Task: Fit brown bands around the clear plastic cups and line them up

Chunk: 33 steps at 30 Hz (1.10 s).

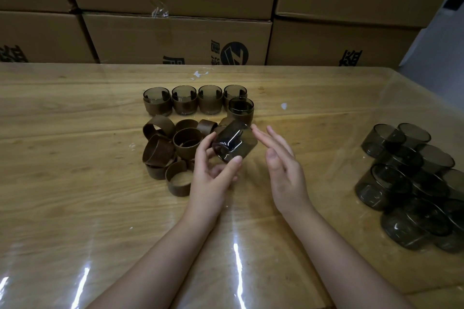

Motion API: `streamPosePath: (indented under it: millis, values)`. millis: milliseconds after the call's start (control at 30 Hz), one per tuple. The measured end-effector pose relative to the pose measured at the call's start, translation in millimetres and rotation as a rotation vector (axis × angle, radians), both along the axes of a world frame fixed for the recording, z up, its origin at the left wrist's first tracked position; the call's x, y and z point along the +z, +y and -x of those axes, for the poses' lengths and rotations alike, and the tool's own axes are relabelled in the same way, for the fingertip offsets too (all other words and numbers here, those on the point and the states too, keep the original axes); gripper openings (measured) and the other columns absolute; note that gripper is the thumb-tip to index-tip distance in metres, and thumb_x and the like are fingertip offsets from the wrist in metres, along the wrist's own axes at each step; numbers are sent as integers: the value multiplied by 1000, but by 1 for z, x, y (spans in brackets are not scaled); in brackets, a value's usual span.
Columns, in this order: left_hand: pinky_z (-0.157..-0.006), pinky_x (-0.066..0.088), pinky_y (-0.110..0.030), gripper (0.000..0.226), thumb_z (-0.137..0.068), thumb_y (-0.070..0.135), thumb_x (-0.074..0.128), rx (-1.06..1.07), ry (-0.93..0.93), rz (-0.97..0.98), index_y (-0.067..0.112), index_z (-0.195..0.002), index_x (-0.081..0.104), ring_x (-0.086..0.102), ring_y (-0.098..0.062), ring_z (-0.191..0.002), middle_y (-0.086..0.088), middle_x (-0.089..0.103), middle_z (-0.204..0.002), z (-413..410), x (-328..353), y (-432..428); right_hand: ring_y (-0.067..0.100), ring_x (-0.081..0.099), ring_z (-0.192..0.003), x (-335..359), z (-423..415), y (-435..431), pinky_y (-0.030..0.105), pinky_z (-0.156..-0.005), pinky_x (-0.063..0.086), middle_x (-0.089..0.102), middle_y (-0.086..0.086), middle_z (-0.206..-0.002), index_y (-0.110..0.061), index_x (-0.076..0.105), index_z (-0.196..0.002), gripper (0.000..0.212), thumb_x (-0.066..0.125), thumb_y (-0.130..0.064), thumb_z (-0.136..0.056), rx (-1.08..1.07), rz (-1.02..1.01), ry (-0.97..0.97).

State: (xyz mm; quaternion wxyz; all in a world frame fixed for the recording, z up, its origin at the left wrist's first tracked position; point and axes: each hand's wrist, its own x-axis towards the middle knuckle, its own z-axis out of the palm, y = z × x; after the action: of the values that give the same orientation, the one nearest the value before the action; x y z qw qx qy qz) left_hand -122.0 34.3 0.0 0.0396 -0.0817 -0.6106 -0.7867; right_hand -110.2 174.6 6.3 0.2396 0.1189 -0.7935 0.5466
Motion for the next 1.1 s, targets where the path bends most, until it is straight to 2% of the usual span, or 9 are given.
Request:
streamPosePath:
  millis: [200,267,400,533,600,733,833,1000,1100]
  values:
    - [-72,54,-28,57,-83,11,71,-82,36,161,48,-121,49,63,-17,-74,2,56,-115,-3,-1,0,1,30,-141,4,-2,2,7,-105,25,48,-7,-145,-28,52,-135,67,27,-71,-91,-5,26,-41]
    - [-72,55,-29,53,-84,14,71,-101,38,175,47,-120,50,63,-18,-74,4,56,-112,-5,-1,0,-1,30,-141,4,-2,1,6,-105,25,46,-4,-147,-33,50,-136,61,30,-69,-91,1,43,-82]
    - [-61,50,-14,43,-86,15,66,-105,35,121,39,-119,52,68,-4,-76,7,59,-104,-5,2,0,7,36,-140,4,0,-1,29,-116,29,52,-8,-141,-43,49,-127,42,32,-55,-91,43,142,-118]
    - [-58,49,-17,47,-76,33,66,-90,11,46,36,-121,50,70,-15,-68,11,70,-104,-4,4,2,10,39,-138,5,0,-2,38,-117,30,53,-4,-140,-45,50,-122,41,33,-58,-87,43,191,-159]
    - [-57,49,-18,46,-78,32,62,-55,14,8,34,-122,49,70,-17,-67,8,70,-106,-2,3,1,8,40,-137,5,0,-3,33,-117,30,53,-4,-139,-45,51,-120,41,32,-58,-87,37,181,-159]
    - [-59,52,-21,44,-81,28,61,0,38,-75,36,-121,46,72,-19,-74,3,65,-117,-1,2,0,-3,39,-134,4,-1,-3,9,-106,28,59,-6,-131,-41,50,-123,43,31,-56,-88,47,168,-149]
    - [-61,53,-21,48,-81,26,65,40,59,-75,37,-122,44,72,-19,-81,2,60,-123,-1,2,0,0,37,-137,3,-1,-2,9,-107,25,63,-13,-125,-41,51,-123,40,30,-53,-92,36,167,-109]
    - [-65,55,-21,56,-83,9,69,81,75,-24,38,-123,42,67,-5,-78,-4,54,-125,0,-2,0,4,40,-137,4,-2,-2,14,-109,26,65,-9,-126,-40,57,-120,37,30,-48,-96,24,172,-41]
    - [-67,54,-23,56,-83,6,67,72,53,29,38,-122,43,66,-9,-76,-9,55,-123,0,-2,1,7,40,-138,4,-3,-2,15,-109,27,64,-7,-128,-34,58,-124,39,32,-45,-97,29,173,-20]
